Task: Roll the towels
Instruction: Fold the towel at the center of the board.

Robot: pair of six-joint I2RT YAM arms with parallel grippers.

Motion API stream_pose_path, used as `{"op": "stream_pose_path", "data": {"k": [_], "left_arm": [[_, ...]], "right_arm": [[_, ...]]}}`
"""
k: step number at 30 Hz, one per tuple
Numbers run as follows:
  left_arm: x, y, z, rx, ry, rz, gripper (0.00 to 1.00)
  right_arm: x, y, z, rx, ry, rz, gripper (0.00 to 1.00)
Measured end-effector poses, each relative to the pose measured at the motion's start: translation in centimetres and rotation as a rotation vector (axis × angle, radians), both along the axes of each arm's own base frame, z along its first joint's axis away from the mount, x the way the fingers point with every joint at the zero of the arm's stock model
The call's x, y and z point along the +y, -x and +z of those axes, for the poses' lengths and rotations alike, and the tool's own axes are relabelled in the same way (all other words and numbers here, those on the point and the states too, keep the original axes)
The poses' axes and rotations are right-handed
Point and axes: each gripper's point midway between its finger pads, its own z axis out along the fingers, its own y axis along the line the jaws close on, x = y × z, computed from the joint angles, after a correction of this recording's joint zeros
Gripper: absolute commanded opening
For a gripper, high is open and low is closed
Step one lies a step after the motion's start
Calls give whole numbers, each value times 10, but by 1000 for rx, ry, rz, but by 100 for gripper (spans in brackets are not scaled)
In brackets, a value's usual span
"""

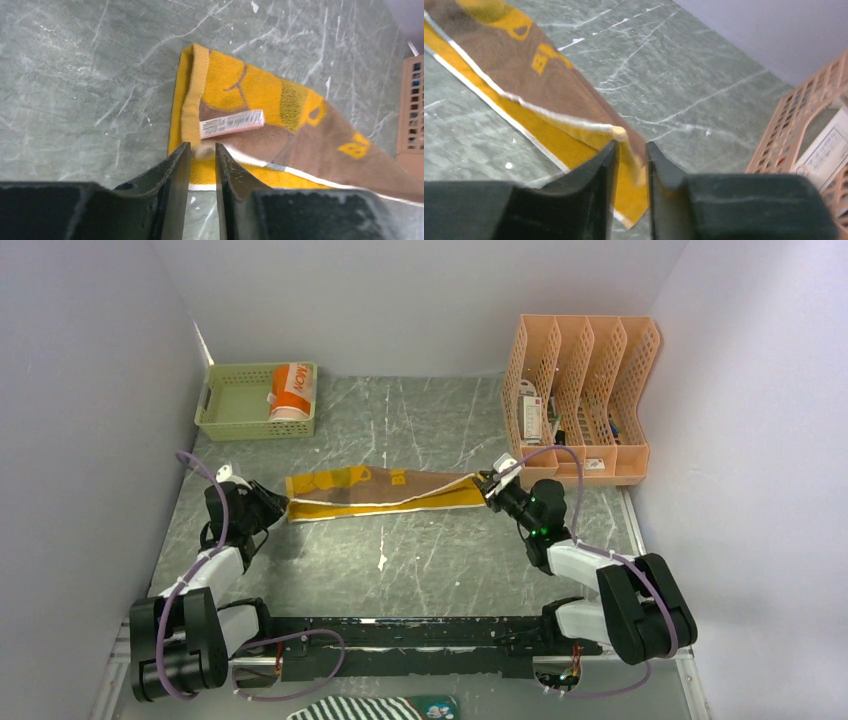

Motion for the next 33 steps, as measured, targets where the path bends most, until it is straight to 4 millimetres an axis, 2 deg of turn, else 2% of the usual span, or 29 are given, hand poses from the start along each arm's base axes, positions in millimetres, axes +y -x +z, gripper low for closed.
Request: {"op": "stream_pose_path", "data": {"k": [1, 2, 3, 5, 8, 11, 12, 14, 15, 17, 20, 21, 23, 26, 30, 33], "left_arm": [[0, 0, 1, 0, 1, 1, 47], [0, 1, 2, -1, 1, 1, 55], [0, 1, 4, -2, 1, 1, 64], [0, 1, 15, -11, -1, -1, 73], [0, -2, 41, -39, -16, -7, 74], [3, -10, 76, -83, -50, -20, 91], [4, -12, 86, -103, -64, -24, 93], [5, -15, 95, -123, -85, -32, 92], [7, -17, 92, -105, -86, -35, 90], [7, -21, 79, -37, -77, -68, 82], [7, -37, 49, 107, -42, -145, 76], [8, -42, 35, 159, -28, -175, 76], [9, -43, 12, 239, -8, -214, 74], [11, -32, -10, 327, 9, -243, 71], [11, -26, -12, 345, 4, -280, 70], [9, -27, -10, 332, -1, -305, 66]], "right_arm": [[-3, 0, 1, 0, -11, -20, 97], [-5, 1, 1, 0, -26, -36, 100], [-8, 3, 3, -9, -38, -54, 100], [-12, 8, 7, -31, -63, -75, 100], [-16, 12, 25, -78, -115, -97, 100], [-25, 9, 59, -139, -246, -174, 100], [-32, 6, 69, -143, -313, -221, 100], [-44, -2, 79, -95, -445, -314, 100], [-49, -10, 81, -46, -490, -357, 100], [-53, -41, 92, 65, -532, -435, 100], [-41, -94, 116, 195, -522, -469, 100], [-35, -105, 117, 238, -506, -464, 99], [-26, -110, 101, 330, -471, -443, 93], [-9, -92, 48, 541, -408, -382, 85], [7, -72, 0, 738, -366, -333, 84], [9, -55, -29, 841, -340, -340, 84]]}}
